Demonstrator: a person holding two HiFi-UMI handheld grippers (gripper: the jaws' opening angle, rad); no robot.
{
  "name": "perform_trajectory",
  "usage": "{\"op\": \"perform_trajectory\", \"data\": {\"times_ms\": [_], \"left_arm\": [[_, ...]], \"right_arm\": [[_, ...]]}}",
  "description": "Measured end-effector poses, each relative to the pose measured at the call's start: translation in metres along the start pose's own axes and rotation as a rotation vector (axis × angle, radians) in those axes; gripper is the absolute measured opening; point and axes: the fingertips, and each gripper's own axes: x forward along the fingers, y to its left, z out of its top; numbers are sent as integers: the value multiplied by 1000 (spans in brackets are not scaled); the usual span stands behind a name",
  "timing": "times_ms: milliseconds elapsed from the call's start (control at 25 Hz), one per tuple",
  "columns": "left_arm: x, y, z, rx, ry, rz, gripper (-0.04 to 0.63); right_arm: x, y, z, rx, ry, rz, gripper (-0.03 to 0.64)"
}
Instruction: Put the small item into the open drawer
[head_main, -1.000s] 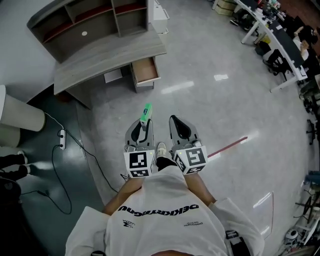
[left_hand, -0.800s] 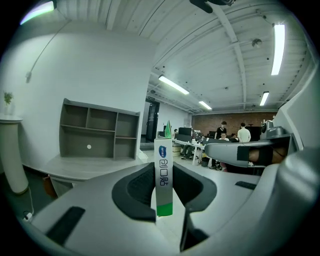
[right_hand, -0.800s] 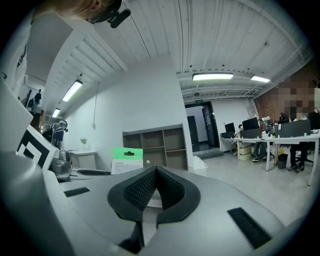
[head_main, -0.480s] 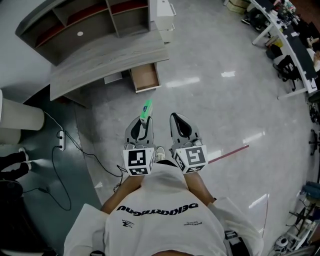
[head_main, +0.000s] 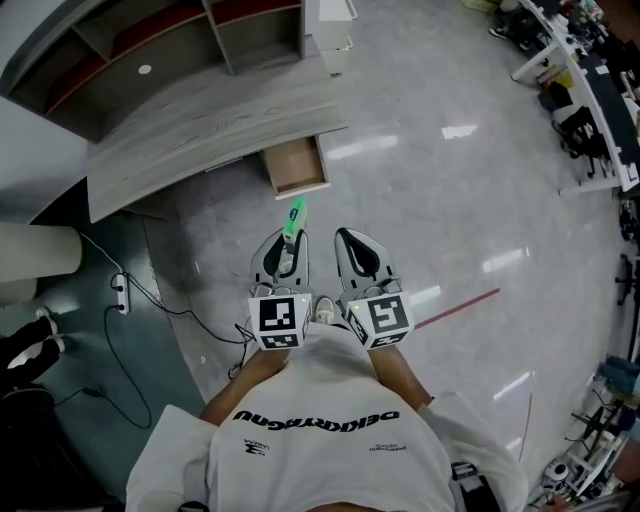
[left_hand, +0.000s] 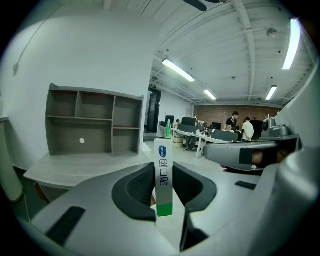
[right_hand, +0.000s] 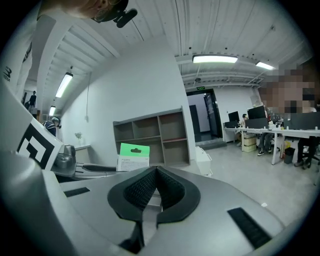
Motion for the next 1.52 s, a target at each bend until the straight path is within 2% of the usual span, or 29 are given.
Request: {"op": "perform_trajectory", "data": {"times_ms": [200,560,840,1080,1520], "left_arm": [[66,47,-4,0,47,-38,98],[154,93,-59,-57,181,-53,98],[198,108,-107,-137,239,-34,98],[227,112,-146,-183,291,-6,98],[273,122,-199,-199,380,44,99]], "right_arm": [[71,-13,-4,9,39,-22,29],[147,-42,-63,84,150,-73,29],[173,-62,-100,143,197,-114,29],[189,-80,-117,147,205,-129,29],[207,-94,-156,177,259,-132,29]]}}
